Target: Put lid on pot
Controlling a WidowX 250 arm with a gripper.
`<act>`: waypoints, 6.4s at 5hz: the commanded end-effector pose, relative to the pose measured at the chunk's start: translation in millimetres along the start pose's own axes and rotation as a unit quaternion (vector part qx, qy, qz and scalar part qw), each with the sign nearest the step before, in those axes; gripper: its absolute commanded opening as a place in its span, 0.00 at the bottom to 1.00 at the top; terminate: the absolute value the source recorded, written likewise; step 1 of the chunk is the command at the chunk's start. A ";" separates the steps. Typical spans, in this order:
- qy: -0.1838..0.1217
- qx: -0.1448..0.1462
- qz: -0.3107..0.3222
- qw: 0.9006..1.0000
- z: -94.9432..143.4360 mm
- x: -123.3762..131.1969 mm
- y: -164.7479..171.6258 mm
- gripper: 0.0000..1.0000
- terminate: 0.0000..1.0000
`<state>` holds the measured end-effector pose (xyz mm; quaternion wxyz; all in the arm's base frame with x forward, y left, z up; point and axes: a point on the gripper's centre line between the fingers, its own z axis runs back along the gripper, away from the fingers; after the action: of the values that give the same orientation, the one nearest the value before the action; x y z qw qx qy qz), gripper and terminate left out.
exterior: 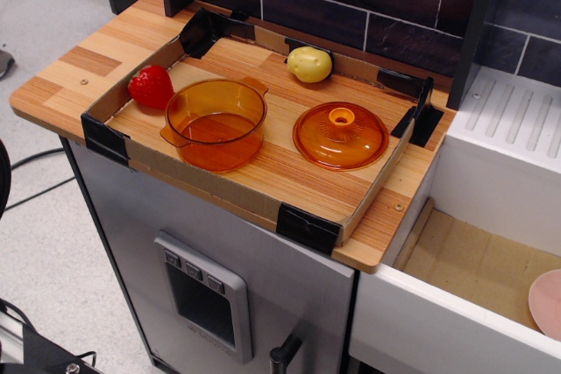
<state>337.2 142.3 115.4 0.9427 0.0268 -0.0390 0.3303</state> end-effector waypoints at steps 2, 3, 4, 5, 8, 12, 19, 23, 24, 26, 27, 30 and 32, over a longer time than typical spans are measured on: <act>-0.007 -0.034 0.026 0.999 22.0 -36.0 -63.3 1.00 0.00; 0.004 -0.033 0.031 0.999 10.7 -51.2 -92.9 1.00 0.00; 0.001 -0.051 0.047 0.998 7.4 -58.5 -110.8 1.00 0.00; -0.005 -0.057 0.052 0.997 -1.2 -62.8 -121.7 1.00 0.00; 0.009 -0.044 0.054 0.998 -39.9 -72.7 -142.8 1.00 0.00; 0.001 -0.024 0.042 0.999 -65.9 -80.6 -140.7 1.00 0.00; 0.015 -0.086 0.073 0.993 5.9 -67.2 -114.8 0.00 0.00; -0.006 -0.057 0.023 0.998 -17.0 -70.7 -32.9 0.00 0.00; -0.012 -0.054 0.015 0.998 -22.9 -73.2 -22.5 0.00 0.00; -0.015 -0.044 0.034 0.998 -33.8 -60.1 -21.1 0.00 0.00; -0.018 -0.042 0.045 0.998 -37.1 -54.3 -27.6 0.00 0.00; -0.031 -0.041 0.042 0.998 -37.0 -59.2 -33.1 0.00 0.00; -0.025 -0.043 0.041 0.998 -32.4 -63.7 -29.4 0.00 0.00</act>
<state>303.0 78.6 56.8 0.9283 -0.0040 -0.0505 0.3685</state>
